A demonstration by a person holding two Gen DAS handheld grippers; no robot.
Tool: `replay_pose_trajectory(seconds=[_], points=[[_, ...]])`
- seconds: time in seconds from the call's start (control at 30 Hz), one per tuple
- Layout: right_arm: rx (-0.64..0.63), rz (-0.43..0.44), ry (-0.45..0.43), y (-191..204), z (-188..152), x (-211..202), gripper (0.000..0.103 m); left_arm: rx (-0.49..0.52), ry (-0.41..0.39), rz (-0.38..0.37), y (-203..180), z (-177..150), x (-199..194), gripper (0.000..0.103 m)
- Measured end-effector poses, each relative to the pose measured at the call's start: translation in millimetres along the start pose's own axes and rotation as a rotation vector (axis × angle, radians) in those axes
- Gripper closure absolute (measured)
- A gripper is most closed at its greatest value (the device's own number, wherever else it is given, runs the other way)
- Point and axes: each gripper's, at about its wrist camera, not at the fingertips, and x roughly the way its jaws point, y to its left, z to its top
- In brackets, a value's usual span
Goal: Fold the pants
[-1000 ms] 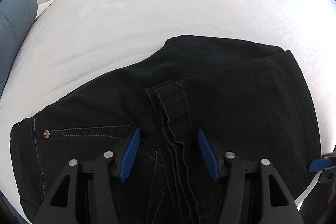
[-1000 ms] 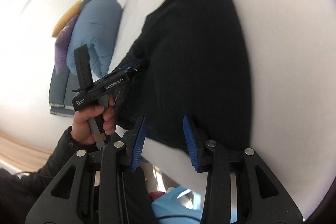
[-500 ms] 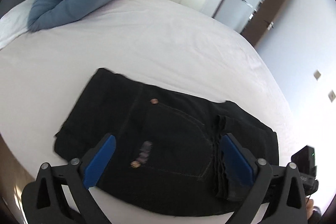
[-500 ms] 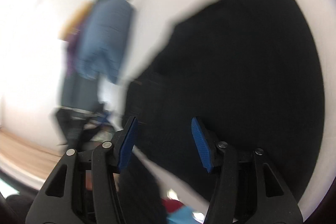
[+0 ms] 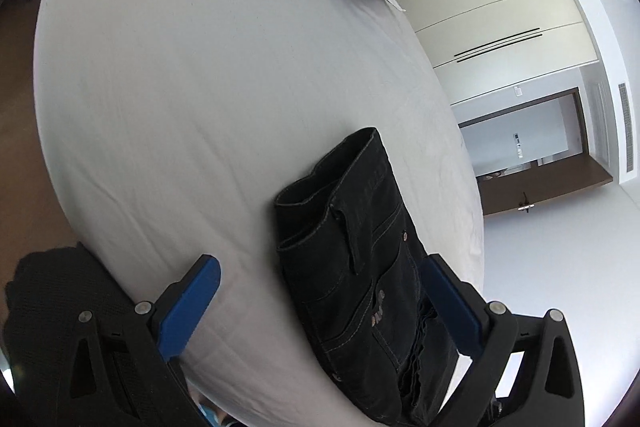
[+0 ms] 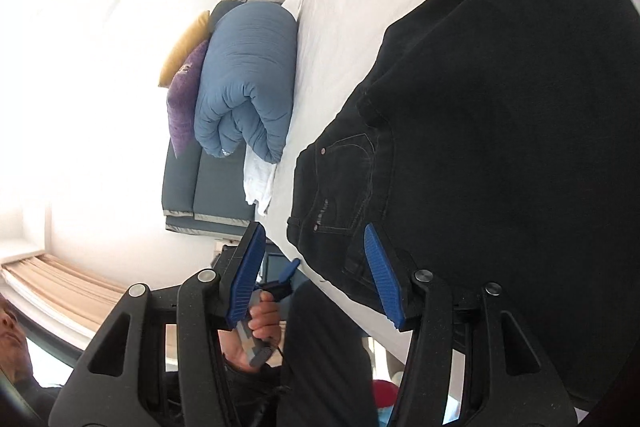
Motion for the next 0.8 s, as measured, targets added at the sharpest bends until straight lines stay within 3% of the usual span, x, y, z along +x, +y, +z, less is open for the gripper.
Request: replay_pose_trajectory(seconds=[0.17,0.33,0.43,0.6,0.67,0.73,0.77,0.8], points=[[0.013,0.053,0.001,11,10,20,0.052,-0.058,0.012,-0.033,5,2,20,0.002],[-0.003,0.029,0.052,20,22,47,0.052,-0.091,0.029,-0.076,6,11,40,0.004],[-0.005,0.023,0.076,24,31,66,0.052,-0.096,0.065,-0.105,1,15,52,0.028],[0.033,0.024,0.112,20,46,98,0.052,-0.132,0.096,-0.102,7,15,68,0.058],[0.056,-0.055,0.167,12,50,117,0.052,-0.145,0.102,-0.102,12,16,71,0.077],[0.106,-0.212,0.242,-8,49,137,0.059,-0.15,0.102,-0.103,15,16,73,0.08],[0.123,-0.209,0.233,-12,49,139,0.066,-0.147,0.099,-0.1,14,16,72,0.082],[0.15,-0.192,0.219,-15,51,139,0.066,-0.142,0.094,-0.099,13,15,71,0.082]])
